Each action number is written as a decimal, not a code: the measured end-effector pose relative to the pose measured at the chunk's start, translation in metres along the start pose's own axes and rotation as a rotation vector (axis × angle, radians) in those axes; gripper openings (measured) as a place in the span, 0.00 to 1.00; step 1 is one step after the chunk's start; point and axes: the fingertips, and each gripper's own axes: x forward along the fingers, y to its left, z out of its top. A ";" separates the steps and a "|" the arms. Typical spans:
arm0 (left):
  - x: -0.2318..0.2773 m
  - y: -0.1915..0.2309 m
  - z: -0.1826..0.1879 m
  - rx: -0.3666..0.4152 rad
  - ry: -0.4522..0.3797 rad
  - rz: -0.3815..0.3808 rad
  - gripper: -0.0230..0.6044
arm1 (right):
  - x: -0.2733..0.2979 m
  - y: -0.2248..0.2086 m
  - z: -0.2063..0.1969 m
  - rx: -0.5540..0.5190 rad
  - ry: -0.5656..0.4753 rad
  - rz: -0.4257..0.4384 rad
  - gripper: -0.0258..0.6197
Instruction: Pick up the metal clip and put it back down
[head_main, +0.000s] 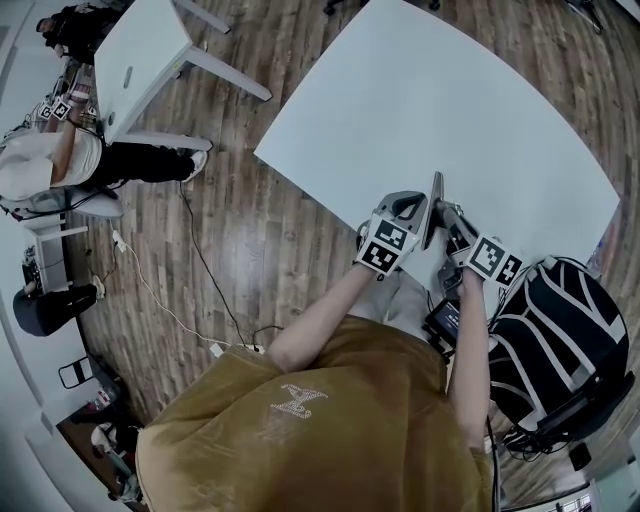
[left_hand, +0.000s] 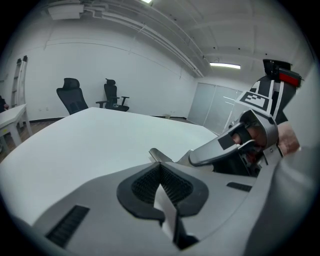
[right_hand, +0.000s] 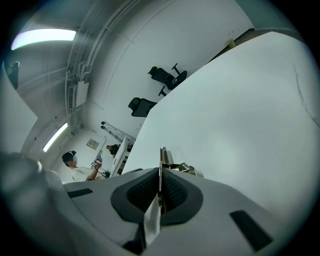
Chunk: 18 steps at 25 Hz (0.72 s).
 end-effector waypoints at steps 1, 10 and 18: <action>-0.001 0.000 0.002 -0.003 -0.004 0.001 0.05 | -0.003 0.003 0.002 -0.004 -0.013 0.001 0.05; -0.010 0.000 0.023 -0.017 -0.063 0.002 0.05 | -0.033 0.004 0.016 -0.134 -0.105 -0.090 0.05; -0.036 -0.001 0.061 -0.033 -0.171 0.009 0.05 | -0.073 0.038 0.040 -0.391 -0.243 -0.176 0.05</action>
